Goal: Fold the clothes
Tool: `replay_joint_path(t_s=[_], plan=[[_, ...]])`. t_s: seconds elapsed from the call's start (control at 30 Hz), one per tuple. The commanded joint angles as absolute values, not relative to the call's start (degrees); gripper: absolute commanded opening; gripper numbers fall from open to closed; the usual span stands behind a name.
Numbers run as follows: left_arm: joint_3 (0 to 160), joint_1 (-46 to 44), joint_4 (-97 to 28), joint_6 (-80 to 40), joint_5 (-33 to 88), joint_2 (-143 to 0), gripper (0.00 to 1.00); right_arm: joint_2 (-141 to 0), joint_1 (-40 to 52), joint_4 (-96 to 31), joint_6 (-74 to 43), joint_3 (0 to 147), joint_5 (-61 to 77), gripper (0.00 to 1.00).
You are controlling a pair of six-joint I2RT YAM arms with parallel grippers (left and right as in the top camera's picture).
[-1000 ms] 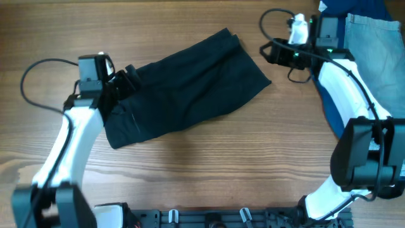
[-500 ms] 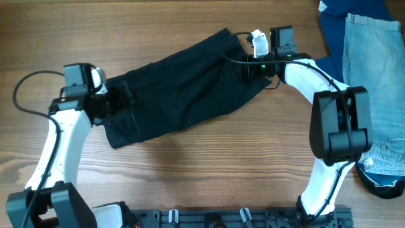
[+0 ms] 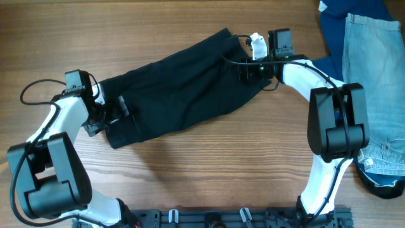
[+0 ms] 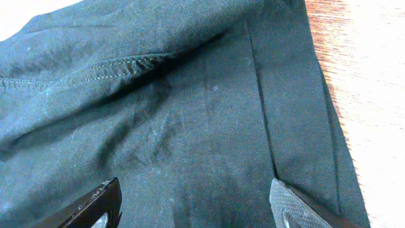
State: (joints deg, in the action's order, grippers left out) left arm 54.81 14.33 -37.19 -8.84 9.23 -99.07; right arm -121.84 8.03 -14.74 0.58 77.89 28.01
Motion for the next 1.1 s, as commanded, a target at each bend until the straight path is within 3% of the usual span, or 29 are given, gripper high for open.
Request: replay_joint_path(t_s=[0.0,0.17,0.27,0.5,0.63,0.73,0.77,0.87,1.07], plan=[[54.96,14.52,-36.97,-5.82,4.10,-99.48,0.98,-123.35,7.88,-15.44,1.54,78.00,26.74,0.76],[54.96,14.28,-35.14,-4.89,4.67,-102.21,0.92,-123.35,7.86,-15.51,1.52,78.00,24.82,0.76],[54.24,13.72,-32.73,-4.86,7.84,-105.12,0.79,-123.35,7.86,-15.88,1.45,78.00,24.84,0.76],[51.53,10.48,-25.39,-4.95,10.11,-112.31,0.69,-123.35,7.86,-16.84,1.50,78.00,24.82,0.75],[51.53,7.99,-23.73,-5.23,13.93,-113.82,0.40,-123.35,7.86,-16.82,1.32,78.00,24.84,0.75],[51.53,6.42,-23.51,-5.80,13.91,-113.82,0.09,-123.35,7.86,-16.99,1.34,78.00,24.84,0.75],[51.53,6.37,-23.51,-6.70,13.89,-113.82,0.04,-123.35,7.86,-17.08,1.34,78.00,24.84,0.74],[51.66,7.11,-23.64,-9.69,13.91,-113.23,0.04,-123.20,7.86,-17.23,1.30,78.00,25.80,0.68],[53.04,10.07,-30.22,-11.20,14.76,-104.60,0.04,-116.18,7.86,-18.55,-0.67,78.13,33.61,0.64]])
